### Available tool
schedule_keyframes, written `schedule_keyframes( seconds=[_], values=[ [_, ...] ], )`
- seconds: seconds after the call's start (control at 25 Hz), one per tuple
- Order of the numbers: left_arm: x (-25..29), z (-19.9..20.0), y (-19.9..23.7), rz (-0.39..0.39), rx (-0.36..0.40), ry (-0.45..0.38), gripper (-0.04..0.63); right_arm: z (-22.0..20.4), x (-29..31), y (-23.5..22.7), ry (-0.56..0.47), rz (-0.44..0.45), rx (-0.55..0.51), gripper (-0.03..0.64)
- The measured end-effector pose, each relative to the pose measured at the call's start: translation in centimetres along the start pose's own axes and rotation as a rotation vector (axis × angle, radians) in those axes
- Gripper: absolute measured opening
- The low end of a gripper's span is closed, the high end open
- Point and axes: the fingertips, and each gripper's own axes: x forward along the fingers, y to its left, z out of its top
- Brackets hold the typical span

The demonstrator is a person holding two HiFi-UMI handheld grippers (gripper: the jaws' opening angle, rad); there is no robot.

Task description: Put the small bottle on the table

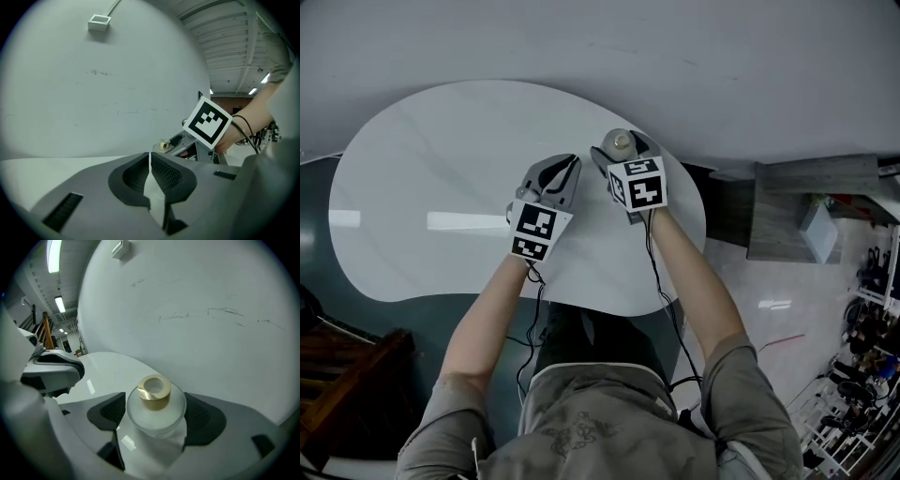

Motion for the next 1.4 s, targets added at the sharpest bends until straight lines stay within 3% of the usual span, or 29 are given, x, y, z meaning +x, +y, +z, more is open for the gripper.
schedule_keyframes(
  seconds=[0.16, 0.64, 0.68, 0.76, 0.96, 1.4],
  values=[
    [-1.3, 1.9, -0.4, 0.019, -0.018, -0.009, 0.026, 0.4, -2.4, 0.3, 0.017, -0.006, -0.012, 0.348],
    [-5.9, 10.7, -1.0, 0.04, 0.054, -0.101, 0.026, 8.0, -12.8, 2.0, -0.128, -0.03, -0.032, 0.345],
    [-6.5, 11.7, -0.9, 0.044, 0.06, -0.112, 0.026, 9.0, -13.9, 2.1, -0.154, -0.042, -0.031, 0.326],
    [-7.7, 13.5, -0.9, 0.052, 0.072, -0.137, 0.026, 11.1, -16.2, 2.1, -0.216, -0.084, -0.04, 0.16],
    [-10.9, 18.0, -1.4, 0.064, 0.101, -0.2, 0.026, 15.6, -22.1, 3.7, -0.34, -0.101, -0.078, 0.164],
    [-18.3, 25.0, -5.3, 0.06, 0.211, -0.281, 0.027, 20.4, -35.9, 9.2, -0.56, -0.053, -0.095, 0.059]
  ],
)
